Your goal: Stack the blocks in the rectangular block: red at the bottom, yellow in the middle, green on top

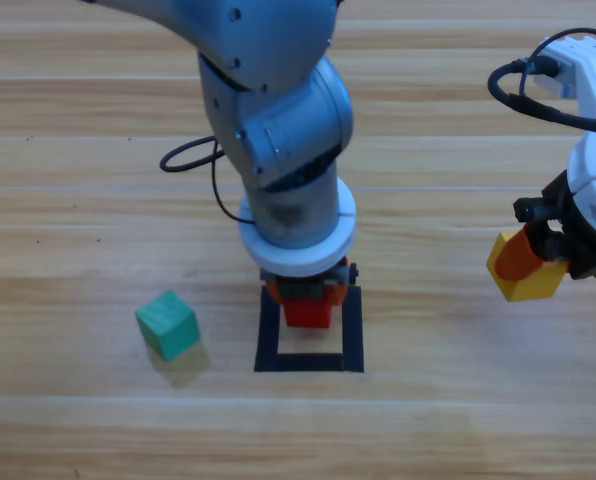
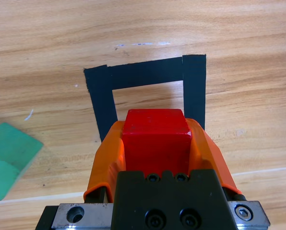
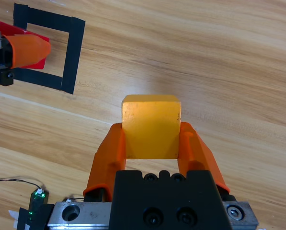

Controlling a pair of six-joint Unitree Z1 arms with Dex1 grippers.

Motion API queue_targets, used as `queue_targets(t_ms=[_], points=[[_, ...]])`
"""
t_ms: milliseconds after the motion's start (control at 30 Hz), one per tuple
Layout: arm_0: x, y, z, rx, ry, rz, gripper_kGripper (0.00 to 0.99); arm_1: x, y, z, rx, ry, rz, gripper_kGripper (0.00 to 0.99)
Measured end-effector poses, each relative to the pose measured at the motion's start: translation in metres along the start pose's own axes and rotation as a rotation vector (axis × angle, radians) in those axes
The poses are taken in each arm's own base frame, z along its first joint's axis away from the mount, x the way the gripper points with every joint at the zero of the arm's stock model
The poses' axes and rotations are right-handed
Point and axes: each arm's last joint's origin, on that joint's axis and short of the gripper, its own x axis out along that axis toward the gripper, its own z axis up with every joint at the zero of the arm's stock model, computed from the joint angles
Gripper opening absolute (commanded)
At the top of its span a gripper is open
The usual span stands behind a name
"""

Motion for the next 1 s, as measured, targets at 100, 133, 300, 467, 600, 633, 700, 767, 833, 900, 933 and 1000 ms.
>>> queue_targets(t_ms=[100,133,300,467,600,633,700,767,833,900,933,1000], points=[[0.005,-0.005,-0.001,-0.009,-0.005,0.008,0.12,0.0,0.0,0.0,0.0,0.0,0.0,0.0],[0.008,-0.006,-0.001,-0.012,-0.006,0.016,0.12,0.0,0.0,0.0,0.0,0.0,0.0,0.0],[0.012,-0.009,-0.004,-0.018,-0.013,0.033,0.12,0.0,0.0,0.0,-0.001,0.0,0.0,0.0],[0.012,-0.009,-0.005,-0.036,-0.027,0.043,0.12,0.0,0.0,0.0,-0.001,0.0,0.0,0.0],[0.012,-0.009,-0.005,-0.039,-0.029,0.045,0.12,0.0,0.0,0.0,-0.004,0.0,0.0,0.0],[0.012,-0.009,-0.005,-0.041,-0.031,0.045,0.12,0.0,0.0,0.0,-0.004,0.0,0.0,0.0],[0.012,-0.009,-0.005,-0.043,-0.032,0.047,0.12,0.0,0.0,0.0,-0.004,0.0,0.0,0.0],[0.012,-0.009,-0.006,-0.043,-0.03,0.05,0.121,0.0,0.0,0.0,-0.004,0.0,0.0,0.0],[0.012,-0.009,-0.006,-0.047,-0.026,0.054,0.123,0.0,0.0,0.0,-0.004,0.0,0.0,0.0],[0.013,-0.009,-0.006,-0.051,-0.025,0.056,0.123,0.0,0.0,0.0,-0.004,0.0,0.0,0.0],[0.013,-0.009,-0.006,-0.051,-0.025,0.056,0.123,0.0,0.0,0.0,-0.004,0.0,0.0,0.0],[0.013,-0.009,-0.006,-0.053,-0.025,0.057,0.123,0.0,0.0,0.0,-0.004,0.0,0.0,0.0]])
